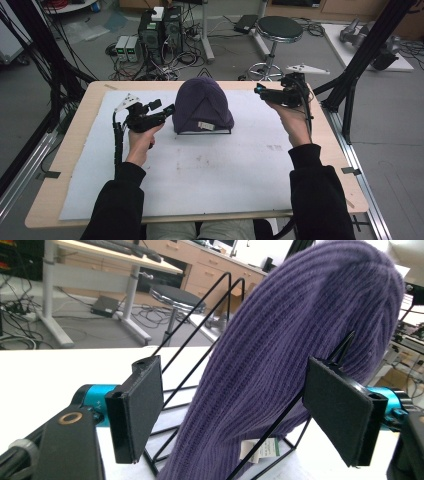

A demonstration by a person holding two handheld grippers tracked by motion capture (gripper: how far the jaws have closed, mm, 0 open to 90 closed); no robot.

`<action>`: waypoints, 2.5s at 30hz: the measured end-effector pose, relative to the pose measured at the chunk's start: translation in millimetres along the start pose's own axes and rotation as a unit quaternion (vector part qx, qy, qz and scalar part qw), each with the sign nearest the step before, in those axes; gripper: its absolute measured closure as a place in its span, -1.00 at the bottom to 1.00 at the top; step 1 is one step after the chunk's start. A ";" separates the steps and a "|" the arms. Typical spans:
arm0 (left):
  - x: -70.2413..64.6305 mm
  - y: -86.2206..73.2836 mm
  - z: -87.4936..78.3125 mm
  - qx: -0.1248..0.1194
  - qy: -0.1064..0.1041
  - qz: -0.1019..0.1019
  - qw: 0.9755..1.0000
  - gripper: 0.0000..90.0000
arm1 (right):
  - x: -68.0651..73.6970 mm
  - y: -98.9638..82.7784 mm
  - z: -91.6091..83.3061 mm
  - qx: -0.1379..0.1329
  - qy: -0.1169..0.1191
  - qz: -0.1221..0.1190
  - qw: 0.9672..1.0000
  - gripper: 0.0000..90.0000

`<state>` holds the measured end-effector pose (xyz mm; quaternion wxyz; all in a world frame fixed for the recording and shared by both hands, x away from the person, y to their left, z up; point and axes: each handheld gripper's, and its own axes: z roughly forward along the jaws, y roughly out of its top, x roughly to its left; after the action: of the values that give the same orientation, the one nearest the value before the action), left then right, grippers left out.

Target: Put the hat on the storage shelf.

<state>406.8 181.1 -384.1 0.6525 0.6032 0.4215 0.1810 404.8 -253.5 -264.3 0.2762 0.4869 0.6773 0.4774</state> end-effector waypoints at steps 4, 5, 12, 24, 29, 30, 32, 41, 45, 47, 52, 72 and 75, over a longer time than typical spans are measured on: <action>-2.1 3.2 -4.8 -0.005 0.010 0.008 1.000 -0.49 | -12.2 -10.8 -8.6 -0.023 -0.018 0.007 1.000 -0.93; -2.8 4.1 -6.7 -0.007 0.012 0.013 1.000 -0.49 | -14.2 -13.7 -10.9 -0.034 -0.022 0.008 0.999 -0.93; -8.0 9.9 -28.9 -0.036 0.063 0.042 0.996 -0.57 | -21.1 -35.1 -24.1 -0.071 -0.039 -0.002 0.997 -0.95; 0.3 9.7 -75.1 -0.098 0.132 0.056 0.985 -0.58 | -21.0 -73.1 -38.1 -0.146 -0.042 0.002 0.988 -0.95; -1.1 4.1 -97.2 -0.138 0.174 0.077 0.972 -0.58 | -22.8 -93.4 -44.8 -0.183 -0.069 -0.003 0.981 -0.95; -1.2 3.2 -101.4 -0.144 0.181 0.078 0.970 -0.57 | -23.9 -97.7 -45.6 -0.187 -0.069 -0.002 0.980 -0.95; -1.1 1.4 -109.4 -0.156 0.190 0.075 0.967 -0.57 | -26.5 -106.4 -47.1 -0.189 -0.072 0.004 0.979 -0.95; -4.6 -14.9 -150.4 -0.163 0.214 0.078 0.960 -0.59 | -26.0 -117.3 -70.6 -0.211 -0.103 -0.010 0.972 -0.93; -5.6 -19.1 -159.3 -0.166 0.225 0.087 0.956 -0.59 | -30.9 -129.2 -72.9 -0.212 -0.114 0.000 0.971 -0.93; -6.3 -20.2 -160.8 -0.165 0.226 0.089 0.956 -0.59 | -31.5 -135.8 -73.5 -0.209 -0.117 -0.002 0.971 -0.93; -8.3 -28.1 -170.1 -0.173 0.241 0.098 0.950 -0.59 | -33.8 -153.7 -75.1 -0.211 -0.138 -0.008 0.968 -0.93; 7.8 -71.8 -170.6 -0.120 0.257 0.090 0.955 -0.60 | -32.9 -205.7 -50.0 -0.127 -0.118 0.015 0.985 -0.92; 6.3 -72.1 -171.7 -0.120 0.253 0.093 0.955 -0.60 | -31.4 -205.1 -50.9 -0.138 -0.124 0.003 0.983 -0.92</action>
<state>258.9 279.8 -439.6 0.5727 0.4912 0.4897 0.4370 292.6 -316.0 -435.0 0.4206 0.5017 0.5642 0.5031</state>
